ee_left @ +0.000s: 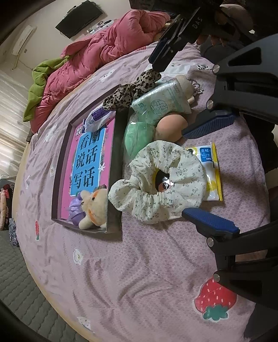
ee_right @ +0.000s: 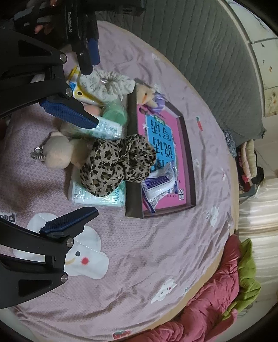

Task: Organize soft objects
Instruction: 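Grasp the leopard-print scrunchie with the right tool while the left tool grasps the white floral scrunchie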

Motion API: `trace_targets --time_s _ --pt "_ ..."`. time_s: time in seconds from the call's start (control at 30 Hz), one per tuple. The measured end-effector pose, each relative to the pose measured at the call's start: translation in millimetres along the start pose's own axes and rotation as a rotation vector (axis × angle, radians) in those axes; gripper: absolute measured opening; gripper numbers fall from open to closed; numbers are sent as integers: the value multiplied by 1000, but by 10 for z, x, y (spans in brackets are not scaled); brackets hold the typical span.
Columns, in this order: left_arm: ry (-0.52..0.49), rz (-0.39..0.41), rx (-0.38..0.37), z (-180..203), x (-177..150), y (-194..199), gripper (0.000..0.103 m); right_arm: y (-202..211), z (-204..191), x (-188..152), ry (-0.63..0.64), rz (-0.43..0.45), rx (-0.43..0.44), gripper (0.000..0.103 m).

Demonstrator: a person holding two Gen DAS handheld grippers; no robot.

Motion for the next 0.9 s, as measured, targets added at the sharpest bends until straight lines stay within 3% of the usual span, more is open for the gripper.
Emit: trace_targets --time_s 0.9 --pt "23 12 20 -67 222 -311 67 -539 -29 221 41 -22 -33 77"
Point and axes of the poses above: each gripper's, at about its wrist camera, not at the fingertips, and y roughly against the way its jaws point, z to its right, x to its top, the point moved 1 cm from there along -y, roughly the way its jaws point, and after that the axes turned 3 degrees about z, right-handed, at the moved point
